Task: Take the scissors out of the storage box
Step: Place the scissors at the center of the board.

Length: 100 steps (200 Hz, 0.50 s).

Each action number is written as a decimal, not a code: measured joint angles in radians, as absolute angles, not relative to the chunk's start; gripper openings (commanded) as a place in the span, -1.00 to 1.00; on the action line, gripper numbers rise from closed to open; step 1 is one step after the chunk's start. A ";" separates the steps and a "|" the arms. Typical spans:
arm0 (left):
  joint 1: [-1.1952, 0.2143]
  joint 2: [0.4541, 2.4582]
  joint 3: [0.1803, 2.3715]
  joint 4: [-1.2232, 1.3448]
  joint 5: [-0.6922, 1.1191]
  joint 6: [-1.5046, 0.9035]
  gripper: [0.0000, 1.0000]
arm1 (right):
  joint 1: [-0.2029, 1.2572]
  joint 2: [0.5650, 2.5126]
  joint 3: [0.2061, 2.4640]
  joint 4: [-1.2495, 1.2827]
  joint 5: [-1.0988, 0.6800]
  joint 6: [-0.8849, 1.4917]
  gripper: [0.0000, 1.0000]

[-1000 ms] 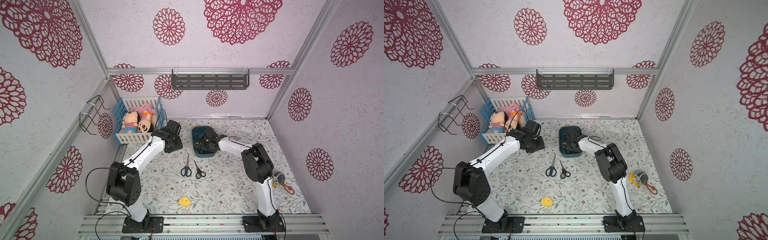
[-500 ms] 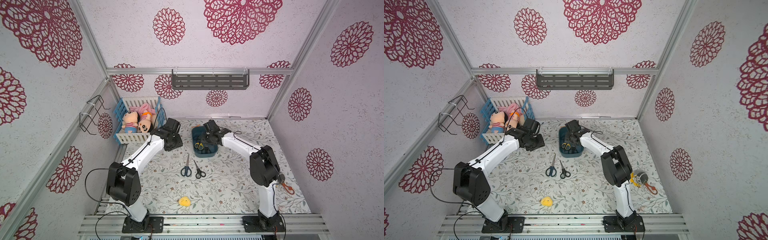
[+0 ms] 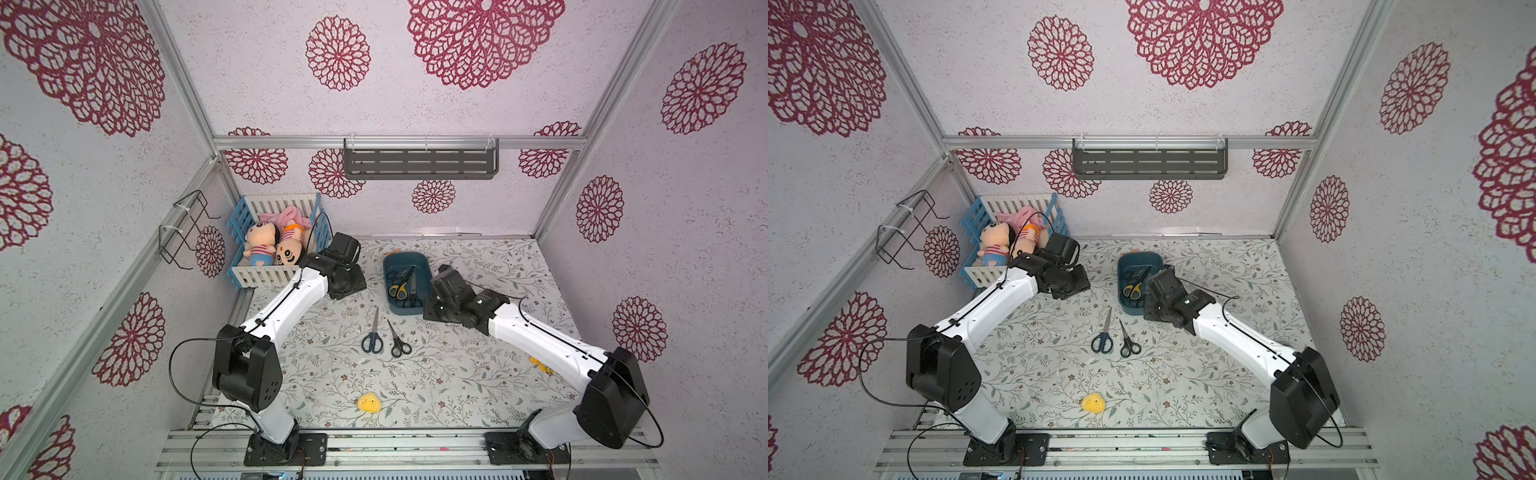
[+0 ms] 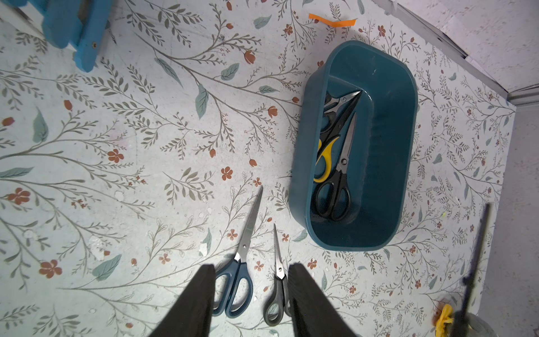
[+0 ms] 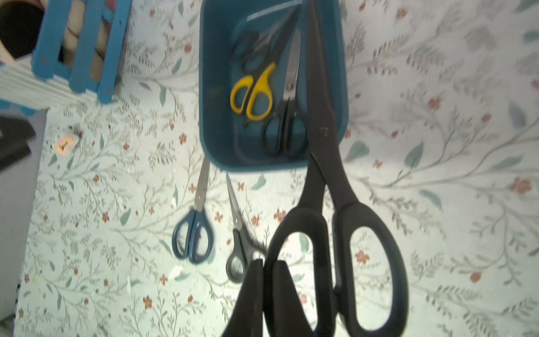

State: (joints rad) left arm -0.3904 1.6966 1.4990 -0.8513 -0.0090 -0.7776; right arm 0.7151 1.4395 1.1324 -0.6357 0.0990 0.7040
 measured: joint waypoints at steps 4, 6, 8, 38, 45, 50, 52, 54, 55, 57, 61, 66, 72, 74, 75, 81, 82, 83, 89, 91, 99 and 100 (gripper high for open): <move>-0.392 1.697 1.499 -0.851 -0.009 -0.778 -0.15 | 0.734 1.429 1.105 -0.635 0.096 0.719 -0.96; -0.392 1.697 1.499 -0.851 -0.009 -0.778 -0.15 | 0.744 1.424 1.091 -0.634 0.094 0.725 -0.96; -0.393 1.697 1.499 -0.852 -0.009 -0.778 -0.15 | 0.752 1.421 1.078 -0.634 0.091 0.730 -0.96; -0.402 1.697 1.501 -0.857 -0.010 -0.779 -0.15 | 0.852 1.421 0.936 -0.605 0.070 0.814 -0.96; -0.405 1.697 1.503 -0.859 -0.011 -0.780 -0.15 | 0.863 1.428 0.918 -0.599 0.068 0.829 -0.96; -0.408 1.697 1.503 -0.860 -0.012 -0.780 -0.15 | 0.868 1.436 0.909 -0.591 0.067 0.838 -0.96; -0.409 1.697 1.503 -0.860 -0.012 -0.780 -0.15 | 0.869 1.439 0.906 -0.588 0.066 0.843 -0.96; -0.410 1.697 1.504 -0.860 -0.012 -0.780 -0.15 | 0.870 1.442 0.904 -0.584 0.066 0.843 -0.96; -0.410 1.697 1.504 -0.860 -0.013 -0.780 -0.15 | 0.871 1.444 0.903 -0.582 0.066 0.845 -0.96; -0.411 1.697 1.504 -0.860 -0.013 -0.780 -0.15 | 0.872 1.449 0.902 -0.579 0.066 0.850 -0.96; -0.413 1.697 1.504 -0.860 -0.013 -0.780 -0.15 | 0.874 1.457 0.899 -0.569 0.067 0.855 -0.96; -0.414 1.697 1.504 -0.861 -0.013 -0.780 -0.15 | 0.875 1.469 0.898 -0.556 0.066 0.859 -0.96; -0.416 1.697 1.504 -0.863 -0.014 -0.780 -0.15 | 0.876 1.484 0.898 -0.541 0.067 0.863 -0.96; -0.417 1.697 1.504 -0.865 -0.014 -0.780 -0.15 | 0.876 1.487 0.898 -0.537 0.067 0.865 -0.96; -0.417 1.697 1.504 -0.865 -0.014 -0.780 -0.15 | 0.876 1.490 0.898 -0.532 0.068 0.867 -0.96; -0.418 1.696 1.504 -0.867 -0.015 -0.780 -0.15 | 0.876 1.504 0.899 -0.516 0.070 0.870 -0.96; -0.418 1.696 1.504 -0.868 -0.016 -0.780 -0.15 | 0.876 1.506 0.899 -0.514 0.071 0.870 -0.96; -0.418 1.696 1.504 -0.868 -0.016 -0.780 -0.15 | 0.876 1.510 0.899 -0.510 0.072 0.871 -0.96; -0.419 1.695 1.503 -0.870 -0.017 -0.781 -0.15 | 0.876 1.523 0.899 -0.494 0.073 0.876 -0.96; -0.419 1.695 1.503 -0.871 -0.017 -0.781 -0.15 | 0.876 1.528 0.899 -0.488 0.073 0.877 -0.96; -0.419 1.694 1.502 -0.875 -0.019 -0.783 -0.15 | 0.876 1.547 0.899 -0.470 0.075 0.882 -0.96; -0.419 1.694 1.501 -0.876 -0.019 -0.783 -0.15 | 0.876 1.548 0.899 -0.468 0.076 0.883 -0.96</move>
State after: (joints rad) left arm -0.4191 1.6939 1.5009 -0.8757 -0.0189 -0.7826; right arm 0.8757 1.5478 0.8986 -0.4683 0.0757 0.8825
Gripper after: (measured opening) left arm 0.423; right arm 0.088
